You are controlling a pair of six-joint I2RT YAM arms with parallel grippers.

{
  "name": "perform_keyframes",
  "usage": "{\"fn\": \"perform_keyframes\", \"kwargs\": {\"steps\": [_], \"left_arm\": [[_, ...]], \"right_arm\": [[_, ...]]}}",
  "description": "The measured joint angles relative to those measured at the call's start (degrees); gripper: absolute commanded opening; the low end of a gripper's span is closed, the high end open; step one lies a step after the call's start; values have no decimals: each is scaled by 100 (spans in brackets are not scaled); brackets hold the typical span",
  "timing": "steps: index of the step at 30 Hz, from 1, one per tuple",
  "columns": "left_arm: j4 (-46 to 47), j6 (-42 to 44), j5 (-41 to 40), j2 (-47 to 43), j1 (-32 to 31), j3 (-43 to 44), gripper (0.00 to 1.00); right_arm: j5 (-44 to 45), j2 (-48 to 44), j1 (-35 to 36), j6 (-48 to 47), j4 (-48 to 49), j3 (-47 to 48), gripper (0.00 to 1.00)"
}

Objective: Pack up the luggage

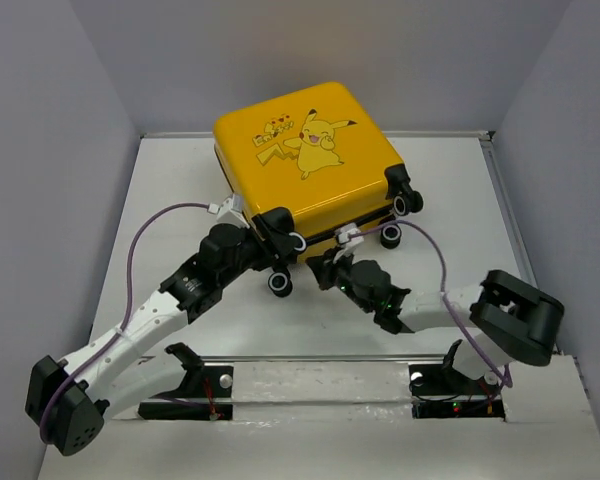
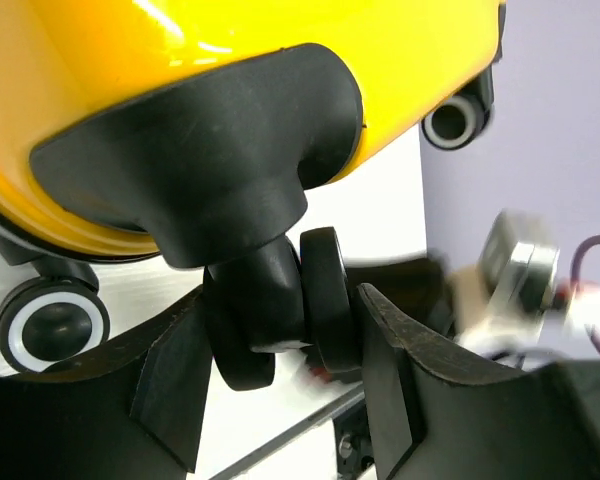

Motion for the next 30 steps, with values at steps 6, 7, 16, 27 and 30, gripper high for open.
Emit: {"fn": "perform_keyframes", "kwargs": {"steps": [6, 7, 16, 27, 30], "left_arm": [[-470, 238, -153, -894, 522, -249, 6], [-573, 302, -199, -1123, 658, -343, 6], [-1228, 654, -131, -1821, 1062, -398, 6], [-1497, 647, 70, -1790, 1064, -249, 6], [-1480, 632, 70, -1790, 1064, -249, 6]], "right_arm": [[136, -1567, -1550, 378, -802, -837, 17], [111, -1738, -1742, 448, -881, -916, 25], [-1088, -1672, -3161, 710, -778, -1497, 66], [-2044, -898, -3630, 339, 437, -1429, 67], [-2275, -673, -3779, 214, 673, -1421, 62]]}}
